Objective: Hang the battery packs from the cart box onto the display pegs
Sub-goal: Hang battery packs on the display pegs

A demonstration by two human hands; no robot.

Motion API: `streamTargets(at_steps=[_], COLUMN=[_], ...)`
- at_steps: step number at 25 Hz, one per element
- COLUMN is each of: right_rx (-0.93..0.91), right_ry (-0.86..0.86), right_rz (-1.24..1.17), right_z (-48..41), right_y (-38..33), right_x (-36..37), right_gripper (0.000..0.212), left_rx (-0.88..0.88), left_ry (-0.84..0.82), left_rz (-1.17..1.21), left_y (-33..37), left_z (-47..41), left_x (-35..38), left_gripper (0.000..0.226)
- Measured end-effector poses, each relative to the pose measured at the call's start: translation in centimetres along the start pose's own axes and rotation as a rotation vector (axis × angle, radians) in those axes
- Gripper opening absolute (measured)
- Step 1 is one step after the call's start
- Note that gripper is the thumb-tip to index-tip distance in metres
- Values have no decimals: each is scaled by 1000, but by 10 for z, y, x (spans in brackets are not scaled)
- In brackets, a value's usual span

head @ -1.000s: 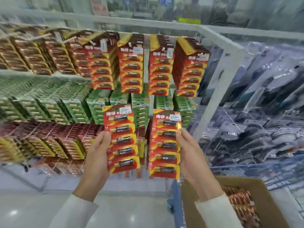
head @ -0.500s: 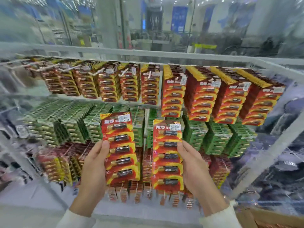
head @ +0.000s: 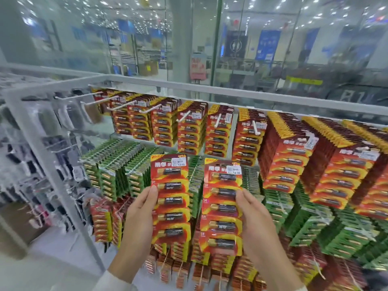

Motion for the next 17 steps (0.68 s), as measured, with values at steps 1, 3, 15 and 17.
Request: streamTargets(at_steps=[1, 3, 15, 17], right_rx=[-12, -27, 7, 5], right_ry=[-1, -21, 132, 153], right_rz=[-10, -21, -108, -106], right_z=[-6, -17, -51, -54], right_y=[-1, -1, 1, 1], right_x=[4, 16, 25, 23], right_gripper=[58, 52, 42, 49], left_rx=[8, 36, 110, 87], left_ry=[1, 16, -150, -155], left_rz=[2, 9, -49, -39], left_y=[2, 7, 53, 51], left_z=[-4, -13, -102, -110], left_x=[1, -1, 43, 44], left_gripper=[30, 31, 33, 33])
Point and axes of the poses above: each hand's wrist, its own z-axis away from the middle knuckle, its own x-axis out of the palm, y = z × x, the point moved 5 cm from there along -z, towards the middle knuckle, and after that the axes turned 6 degrees about y, right-handed, at the moved point
